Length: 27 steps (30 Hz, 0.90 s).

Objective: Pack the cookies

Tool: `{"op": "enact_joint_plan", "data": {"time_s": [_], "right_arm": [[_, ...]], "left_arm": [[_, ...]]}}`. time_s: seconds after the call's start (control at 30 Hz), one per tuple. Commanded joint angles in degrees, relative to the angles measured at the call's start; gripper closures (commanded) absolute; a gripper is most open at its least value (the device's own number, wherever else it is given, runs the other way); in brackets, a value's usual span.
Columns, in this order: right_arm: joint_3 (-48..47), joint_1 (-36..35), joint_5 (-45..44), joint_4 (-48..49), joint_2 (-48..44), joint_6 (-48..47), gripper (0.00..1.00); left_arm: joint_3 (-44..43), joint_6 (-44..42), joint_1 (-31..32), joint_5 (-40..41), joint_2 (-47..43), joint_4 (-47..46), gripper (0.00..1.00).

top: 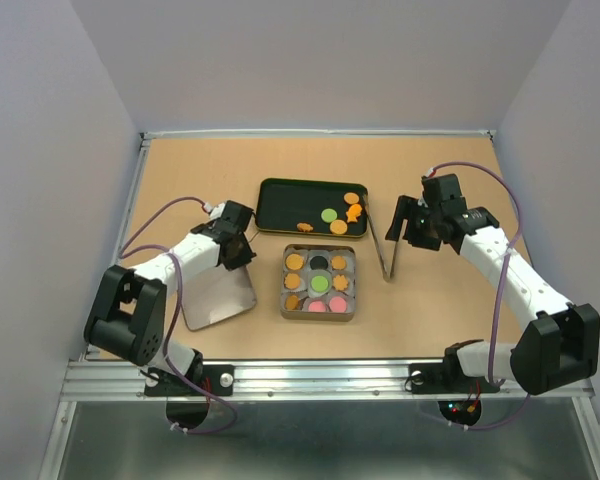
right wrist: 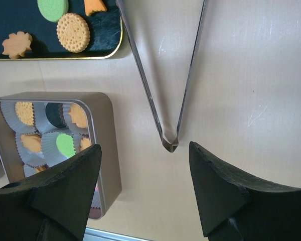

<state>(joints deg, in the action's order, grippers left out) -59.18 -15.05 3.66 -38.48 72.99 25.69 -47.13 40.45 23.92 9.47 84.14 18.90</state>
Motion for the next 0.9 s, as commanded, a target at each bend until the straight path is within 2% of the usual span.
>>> {"op": "enact_joint_plan", "data": {"time_s": [0.0, 0.1, 0.23, 0.27, 0.43, 0.6, 0.63, 0.67, 0.73, 0.77, 0.83, 0.87], "right_arm": [[-3.31, 0.11, 0.29, -0.46, -1.45, -0.12, 0.25], [-5.85, 0.11, 3.36, -0.19, -2.67, 0.32, 0.25], [-7.88, 0.11, 12.41, 4.72, -6.28, 2.42, 0.24], [-8.4, 0.11, 15.99, 7.17, -7.41, 3.3, 0.24], [-9.03, 0.11, 27.34, 18.33, -9.62, 11.12, 0.23], [-1.84, 0.19, 36.32, 45.46, -10.41, 25.25, 0.23], [-0.34, 0.11, 37.46, 50.56, -10.24, 31.37, 0.23], [2.63, 0.11, 39.47, 60.0, -9.98, 34.57, 0.23], [4.15, 0.19, 41.59, 67.01, -8.75, 41.07, 0.23], [4.77, 0.19, 41.86, 70.35, -8.57, 42.15, 0.22], [4.86, 0.19, 41.96, 71.17, -8.83, 42.77, 0.22], [4.86, 0.19, 42.13, 71.87, -9.01, 42.69, 0.21]], "left_arm": [[-8.21, -2.91, -0.02, 1.96, -7.3, 4.65, 1.0], [-15.41, -6.25, -0.02, -2.08, -11.88, 5.1, 1.0], [-24.72, -10.12, -0.02, -8.85, -17.32, 1.94, 1.0], [-26.67, -10.73, -0.1, -9.21, -18.12, 0.54, 1.0], [-35.83, -12.41, -0.63, -21.67, -21.03, -6.4, 1.0], [-35.84, -6.88, -1.86, -34.57, -23.05, -22.02, 1.0], [-34.62, -5.65, -2.3, -36.7, -23.32, -24.67, 1.0], [-33.82, -2.77, -3.0, -38.64, -23.49, -30.26, 1.0], [-30.24, 1.36, -4.32, -44.34, -23.93, -36.88, 1.0], [-28.73, 6.35, -5.71, -46.72, -24.11, -45.35, 1.0], [-24.7, 11.82, -6.6, -52.26, -23.76, -53.4, 1.0], [-23.45, 14.02, -6.96, -53.58, -23.58, -60.92, 1.0]]}}
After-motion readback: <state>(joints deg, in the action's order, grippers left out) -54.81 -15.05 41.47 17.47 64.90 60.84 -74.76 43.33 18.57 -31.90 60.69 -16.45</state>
